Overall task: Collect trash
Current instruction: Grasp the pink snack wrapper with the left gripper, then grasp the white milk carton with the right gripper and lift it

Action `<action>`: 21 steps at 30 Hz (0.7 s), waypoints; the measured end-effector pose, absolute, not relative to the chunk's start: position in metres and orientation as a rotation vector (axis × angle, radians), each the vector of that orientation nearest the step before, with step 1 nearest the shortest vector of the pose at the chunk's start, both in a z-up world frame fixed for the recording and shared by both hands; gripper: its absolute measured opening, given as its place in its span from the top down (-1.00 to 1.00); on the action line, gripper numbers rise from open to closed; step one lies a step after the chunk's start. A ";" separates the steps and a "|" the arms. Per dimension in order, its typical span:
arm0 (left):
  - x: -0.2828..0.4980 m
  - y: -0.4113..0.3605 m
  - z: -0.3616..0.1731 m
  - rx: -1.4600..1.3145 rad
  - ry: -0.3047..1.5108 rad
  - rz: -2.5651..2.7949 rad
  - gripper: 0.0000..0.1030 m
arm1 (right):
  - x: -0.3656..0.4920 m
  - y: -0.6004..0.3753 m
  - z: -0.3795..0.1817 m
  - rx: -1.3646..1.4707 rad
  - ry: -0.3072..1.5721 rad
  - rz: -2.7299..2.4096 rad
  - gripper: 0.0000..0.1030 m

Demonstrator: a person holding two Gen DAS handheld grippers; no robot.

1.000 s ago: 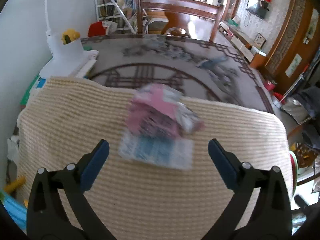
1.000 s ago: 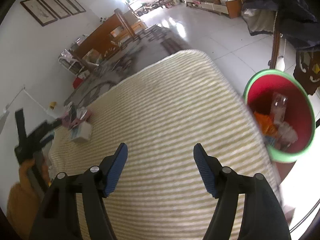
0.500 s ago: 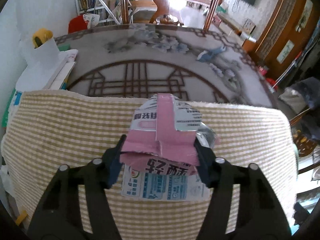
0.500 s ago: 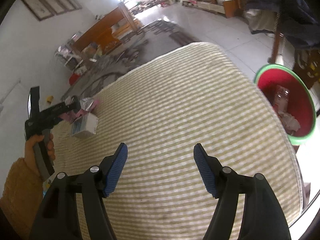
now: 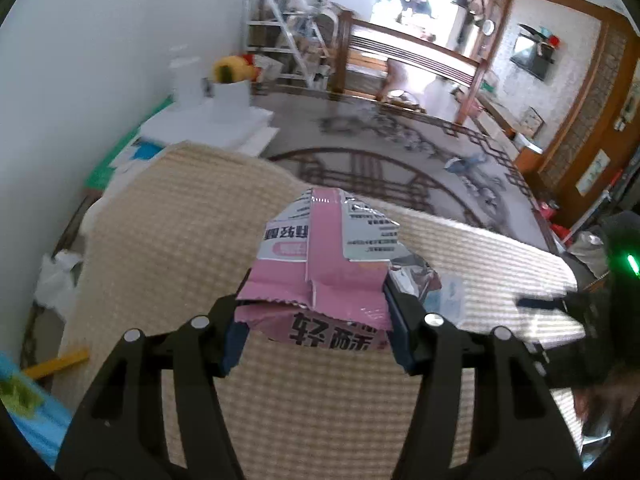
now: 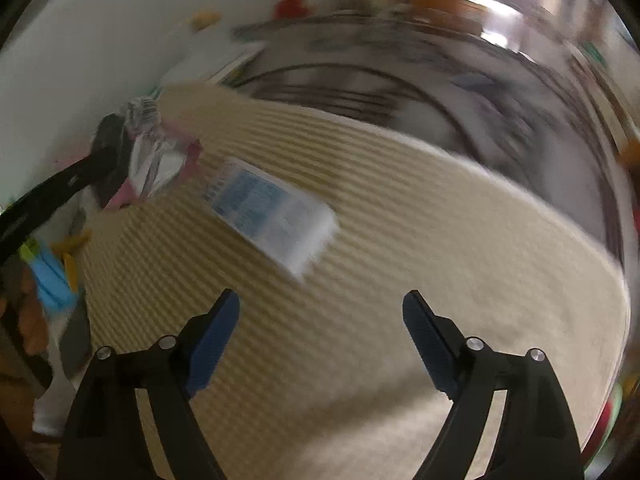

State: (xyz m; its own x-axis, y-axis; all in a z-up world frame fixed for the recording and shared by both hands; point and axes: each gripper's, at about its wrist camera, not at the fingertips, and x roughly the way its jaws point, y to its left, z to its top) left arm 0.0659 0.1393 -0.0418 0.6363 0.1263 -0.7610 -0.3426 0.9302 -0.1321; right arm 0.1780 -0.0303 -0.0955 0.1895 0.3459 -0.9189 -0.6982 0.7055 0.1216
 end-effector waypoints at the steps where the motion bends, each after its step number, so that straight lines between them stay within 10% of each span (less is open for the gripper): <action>1: 0.062 0.142 -0.043 -0.284 0.849 0.281 -0.08 | 0.183 -0.015 -0.101 -0.404 1.178 0.779 -0.70; 6: 0.046 0.157 -0.052 -0.336 0.882 0.324 -0.08 | 0.195 0.026 -0.123 -0.519 1.215 0.836 -0.69; 11: 0.042 0.157 -0.051 -0.324 0.868 0.341 -0.08 | 0.184 0.029 -0.132 -0.595 1.214 0.838 -0.22; 21: 0.056 0.129 -0.055 -0.321 0.898 0.232 -0.08 | 0.134 -0.072 -0.113 -0.261 1.246 0.749 -0.20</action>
